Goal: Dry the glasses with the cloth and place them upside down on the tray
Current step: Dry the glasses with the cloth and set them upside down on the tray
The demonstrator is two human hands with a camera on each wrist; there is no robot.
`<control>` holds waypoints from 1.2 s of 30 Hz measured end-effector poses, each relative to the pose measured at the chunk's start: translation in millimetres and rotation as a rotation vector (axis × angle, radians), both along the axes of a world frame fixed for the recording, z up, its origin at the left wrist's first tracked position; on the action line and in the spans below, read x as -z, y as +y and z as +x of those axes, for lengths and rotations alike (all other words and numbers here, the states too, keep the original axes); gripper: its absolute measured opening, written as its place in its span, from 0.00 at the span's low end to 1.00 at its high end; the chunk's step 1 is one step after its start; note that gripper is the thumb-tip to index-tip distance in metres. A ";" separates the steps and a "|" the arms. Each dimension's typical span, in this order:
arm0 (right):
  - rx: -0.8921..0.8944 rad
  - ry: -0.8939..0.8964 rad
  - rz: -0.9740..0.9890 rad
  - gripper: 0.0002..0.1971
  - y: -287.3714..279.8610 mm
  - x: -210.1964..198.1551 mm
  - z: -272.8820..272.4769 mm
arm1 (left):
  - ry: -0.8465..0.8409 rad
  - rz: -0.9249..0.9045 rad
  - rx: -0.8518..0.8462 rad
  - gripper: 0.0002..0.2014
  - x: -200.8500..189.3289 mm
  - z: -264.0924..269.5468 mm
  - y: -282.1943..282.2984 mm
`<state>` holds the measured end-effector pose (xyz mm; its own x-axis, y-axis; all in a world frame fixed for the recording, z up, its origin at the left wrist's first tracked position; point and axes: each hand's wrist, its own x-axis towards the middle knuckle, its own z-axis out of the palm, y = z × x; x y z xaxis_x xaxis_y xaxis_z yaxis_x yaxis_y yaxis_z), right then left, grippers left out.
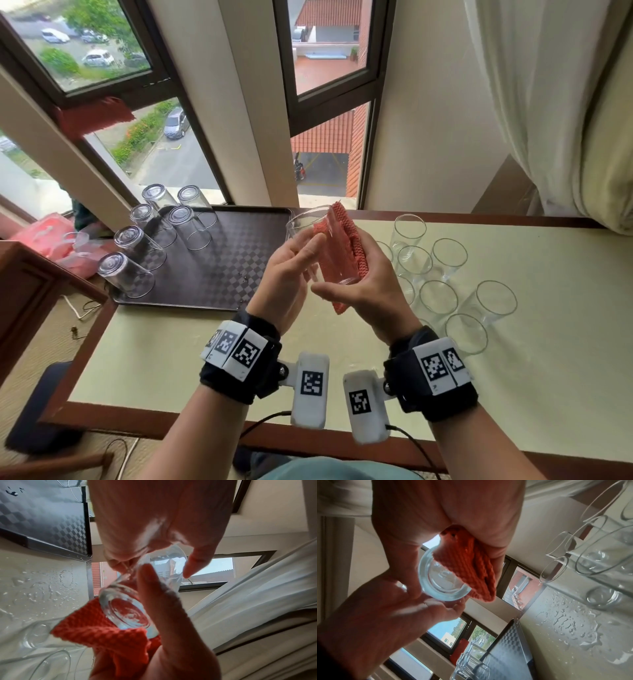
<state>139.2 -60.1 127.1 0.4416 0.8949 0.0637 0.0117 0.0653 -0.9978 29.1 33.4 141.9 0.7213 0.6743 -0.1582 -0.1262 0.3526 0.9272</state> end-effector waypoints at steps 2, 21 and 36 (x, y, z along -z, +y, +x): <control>0.001 -0.090 0.016 0.44 -0.4 0.1 -1.8 | -0.004 0.025 -0.006 0.26 -3.3 -1.3 2.8; -0.029 -0.089 0.063 0.43 2.1 -10.3 3.9 | -0.071 -0.016 -0.001 0.42 -2.9 -4.6 12.3; -0.043 -0.046 0.081 0.49 0.8 -16.0 16.9 | -0.009 -0.032 0.050 0.44 -16.3 9.3 12.3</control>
